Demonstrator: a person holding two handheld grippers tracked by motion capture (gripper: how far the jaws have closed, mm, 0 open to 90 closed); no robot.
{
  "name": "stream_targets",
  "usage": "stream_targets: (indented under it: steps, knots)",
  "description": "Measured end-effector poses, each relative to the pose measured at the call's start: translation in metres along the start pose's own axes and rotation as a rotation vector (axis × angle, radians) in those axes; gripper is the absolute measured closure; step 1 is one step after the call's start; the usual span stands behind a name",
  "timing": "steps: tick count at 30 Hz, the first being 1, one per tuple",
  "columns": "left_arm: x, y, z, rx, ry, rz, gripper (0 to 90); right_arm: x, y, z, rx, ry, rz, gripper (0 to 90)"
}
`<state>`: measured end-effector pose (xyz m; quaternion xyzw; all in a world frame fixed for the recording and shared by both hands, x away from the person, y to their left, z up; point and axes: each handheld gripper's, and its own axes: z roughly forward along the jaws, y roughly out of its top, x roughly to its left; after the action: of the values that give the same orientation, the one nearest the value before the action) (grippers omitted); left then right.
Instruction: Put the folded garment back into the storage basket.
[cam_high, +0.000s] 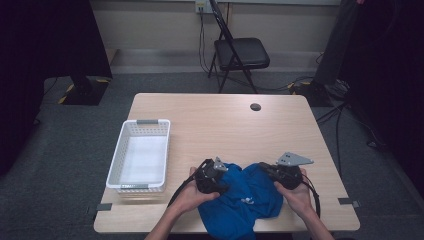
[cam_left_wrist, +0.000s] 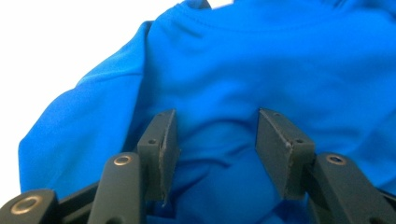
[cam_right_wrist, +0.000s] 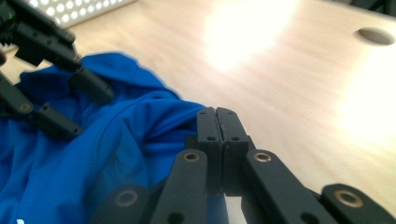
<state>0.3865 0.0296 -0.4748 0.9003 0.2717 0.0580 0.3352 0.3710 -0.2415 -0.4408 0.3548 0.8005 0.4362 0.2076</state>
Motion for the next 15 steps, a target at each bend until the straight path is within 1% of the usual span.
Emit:
stream_targets:
  steps: [2,4,7,10,11,13,15]
  knots:
    - [0.001,0.000,-0.001,-0.003,0.011,-0.004,48.8,-0.005,0.002,-0.006,-0.022,-0.015,0.015,89.2]
    - [0.003,0.000,-0.001,-0.003,0.009,-0.015,48.2,-0.010,0.004,-0.012,-0.046,-0.033,0.029,89.2]
    - [0.005,-0.001,-0.003,-0.001,0.013,-0.019,47.8,-0.016,0.005,-0.021,-0.070,-0.066,0.044,89.3]
    - [0.007,-0.003,-0.004,0.002,0.020,-0.024,47.6,-0.026,0.005,-0.032,-0.094,-0.107,0.080,89.3]
    - [0.008,-0.003,-0.004,-0.001,0.023,-0.031,47.7,-0.030,0.004,-0.035,-0.103,-0.122,0.096,89.3]
    - [0.010,-0.003,-0.005,0.008,0.028,-0.028,47.7,-0.038,0.001,-0.041,-0.108,-0.142,0.123,89.2]
    - [0.009,-0.004,-0.005,0.003,0.038,-0.030,47.8,-0.046,-0.003,-0.046,-0.104,-0.183,0.141,89.2]
